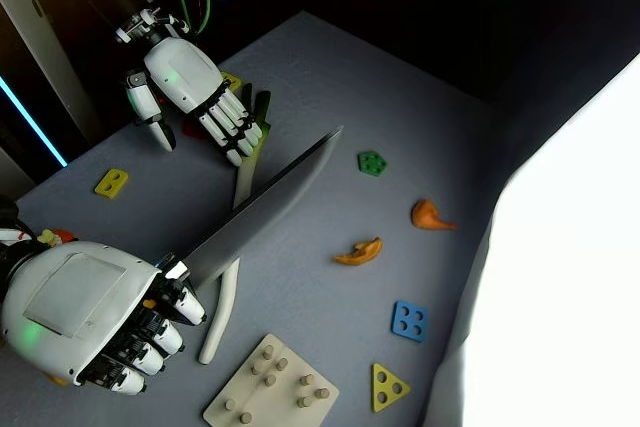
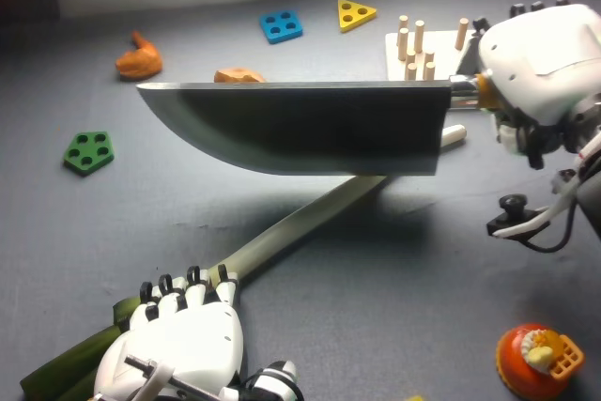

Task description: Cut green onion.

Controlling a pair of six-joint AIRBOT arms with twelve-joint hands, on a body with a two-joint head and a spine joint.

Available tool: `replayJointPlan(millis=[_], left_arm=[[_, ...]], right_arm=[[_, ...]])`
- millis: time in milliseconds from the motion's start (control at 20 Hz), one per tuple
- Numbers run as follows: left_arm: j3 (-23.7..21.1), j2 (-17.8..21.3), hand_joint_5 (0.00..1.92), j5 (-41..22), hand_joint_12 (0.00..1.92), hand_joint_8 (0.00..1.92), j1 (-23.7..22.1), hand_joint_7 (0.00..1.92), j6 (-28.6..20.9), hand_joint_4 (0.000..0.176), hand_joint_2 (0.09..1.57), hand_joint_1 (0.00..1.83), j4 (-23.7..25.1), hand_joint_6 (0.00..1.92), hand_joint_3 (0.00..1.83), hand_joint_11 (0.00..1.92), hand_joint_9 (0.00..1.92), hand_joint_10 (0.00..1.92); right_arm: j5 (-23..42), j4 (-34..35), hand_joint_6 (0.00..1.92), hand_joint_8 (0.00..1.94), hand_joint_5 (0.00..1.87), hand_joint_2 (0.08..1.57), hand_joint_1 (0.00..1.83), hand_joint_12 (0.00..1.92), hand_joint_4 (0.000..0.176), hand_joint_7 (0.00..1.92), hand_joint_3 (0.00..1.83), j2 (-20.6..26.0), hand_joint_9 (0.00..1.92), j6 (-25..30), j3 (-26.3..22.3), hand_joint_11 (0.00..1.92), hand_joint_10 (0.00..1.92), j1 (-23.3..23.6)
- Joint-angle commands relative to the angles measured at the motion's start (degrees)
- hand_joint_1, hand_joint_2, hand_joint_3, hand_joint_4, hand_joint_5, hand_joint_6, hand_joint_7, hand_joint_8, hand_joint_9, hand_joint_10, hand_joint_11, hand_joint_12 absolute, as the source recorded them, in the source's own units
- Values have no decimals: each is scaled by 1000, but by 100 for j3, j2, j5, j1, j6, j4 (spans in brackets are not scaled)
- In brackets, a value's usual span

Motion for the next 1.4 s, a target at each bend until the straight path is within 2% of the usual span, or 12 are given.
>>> replayJointPlan(millis=[0,100,150,250,350,600,800,1050,1100,1150,1350], left_arm=[[17,-37,85,-87,0,3,-12,66,-20,0,1347,425,103,4,0,1,36,3],[11,-36,88,-87,0,0,-20,48,-20,0,1356,416,103,5,1,0,10,0],[7,-35,89,-87,6,1,-23,50,-20,0,1354,355,103,3,1,12,17,3],[-5,-34,91,-87,13,4,-27,61,-20,0,1355,340,103,3,1,24,32,8],[-20,-32,40,-87,11,0,-30,48,-20,0,1365,277,103,0,5,1,56,11],[-40,-32,52,-87,62,3,-45,54,-20,0,1353,248,103,3,0,0,39,0],[-36,-30,55,-87,53,3,-48,57,-20,0,1353,250,104,4,0,0,38,0],[-22,-11,55,-87,50,3,-30,57,-20,0,1353,249,130,3,0,0,38,0],[-18,-8,10,-87,9,0,-30,11,-20,0,1384,118,135,0,11,0,7,0],[-14,-4,1,-88,1,0,-31,1,-20,0,1392,91,144,0,14,0,1,0],[-10,8,0,-119,0,0,-30,0,-20,0,1394,94,170,0,12,0,0,0]], right_arm=[[515,-84,1921,1941,1270,731,1550,1921,176,1561,900,143,1613,-516,54,1664,1921,-96],[700,-104,1921,1941,1223,723,1559,1921,176,1569,898,247,1620,-523,49,1659,1921,-183],[729,-114,1921,1941,1306,725,1597,1921,176,1569,889,300,1627,-523,49,1668,1921,-216],[730,-114,1921,1941,1289,723,1613,1921,176,1565,886,398,1628,-523,49,1671,1921,-281],[728,-116,1921,1941,1372,734,1569,1921,176,1587,865,487,1635,-524,32,1674,1921,-318],[776,-144,1921,1941,1382,733,1565,1921,176,1614,882,502,1653,-497,-18,1701,1921,-301],[1012,-143,1921,1941,1384,733,1561,1921,176,1617,889,560,1657,-55,-63,1706,1921,-53],[905,-143,1921,1941,1384,732,1560,1921,176,1617,892,727,1657,328,-63,1706,1921,491],[874,-145,1921,1941,1322,750,1530,1921,176,1596,887,760,1646,357,-60,1682,1921,547],[841,-187,1921,1941,1296,759,1517,1921,176,1588,880,800,1643,449,-49,1679,1921,597],[937,-810,1921,1941,1327,785,1556,1921,176,1564,808,872,1629,1084,192,1676,1921,678]])
